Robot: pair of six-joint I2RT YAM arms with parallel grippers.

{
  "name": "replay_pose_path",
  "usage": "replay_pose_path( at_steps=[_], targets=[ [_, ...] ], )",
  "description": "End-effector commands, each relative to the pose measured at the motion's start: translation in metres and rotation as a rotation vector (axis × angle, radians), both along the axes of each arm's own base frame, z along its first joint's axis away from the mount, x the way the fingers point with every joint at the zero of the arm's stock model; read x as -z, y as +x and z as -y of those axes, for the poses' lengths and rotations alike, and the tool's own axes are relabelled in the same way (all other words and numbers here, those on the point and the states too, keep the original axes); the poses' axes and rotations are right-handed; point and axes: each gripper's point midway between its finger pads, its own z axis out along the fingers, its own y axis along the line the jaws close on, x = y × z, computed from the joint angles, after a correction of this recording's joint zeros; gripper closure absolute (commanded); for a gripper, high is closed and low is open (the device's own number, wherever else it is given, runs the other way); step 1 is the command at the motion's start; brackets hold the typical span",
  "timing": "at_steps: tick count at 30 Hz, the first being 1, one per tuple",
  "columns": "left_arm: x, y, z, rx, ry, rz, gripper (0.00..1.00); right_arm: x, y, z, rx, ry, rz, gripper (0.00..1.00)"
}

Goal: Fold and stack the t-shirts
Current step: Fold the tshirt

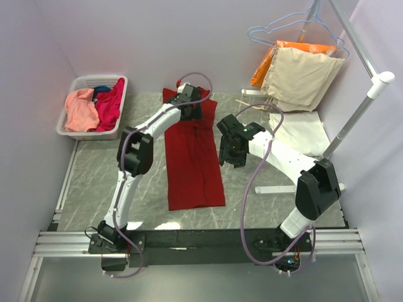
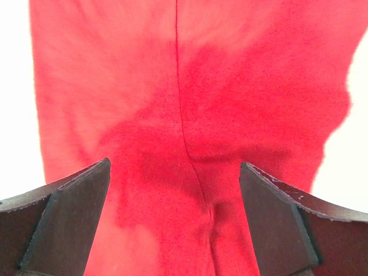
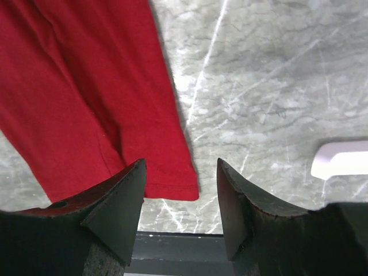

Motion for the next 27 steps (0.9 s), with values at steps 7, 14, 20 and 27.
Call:
replay_pose_path(
  at_steps=[7,14,20,27],
  targets=[
    [-0.08,-0.13,-0.046,-0.012,-0.059,-0.115,0.01,0.023,-0.021,0.005,-0.096,0.038,-0.016,0.4],
    [-0.047,-0.268,-0.059,0.019,-0.295,-0.222,0.04,0.021,-0.035,0.008,-0.087,0.118,0.033,0.4],
    [-0.054,-0.309,-0.069,-0.005,-0.387,-0.212,0.16,0.036,-0.048,0.005,-0.095,0.165,0.007,0.4],
    [-0.009,-0.352,-0.071,-0.033,-0.364,-0.371,0.39,0.047,-0.053,0.004,-0.1,0.183,-0.006,0.48]
  ],
)
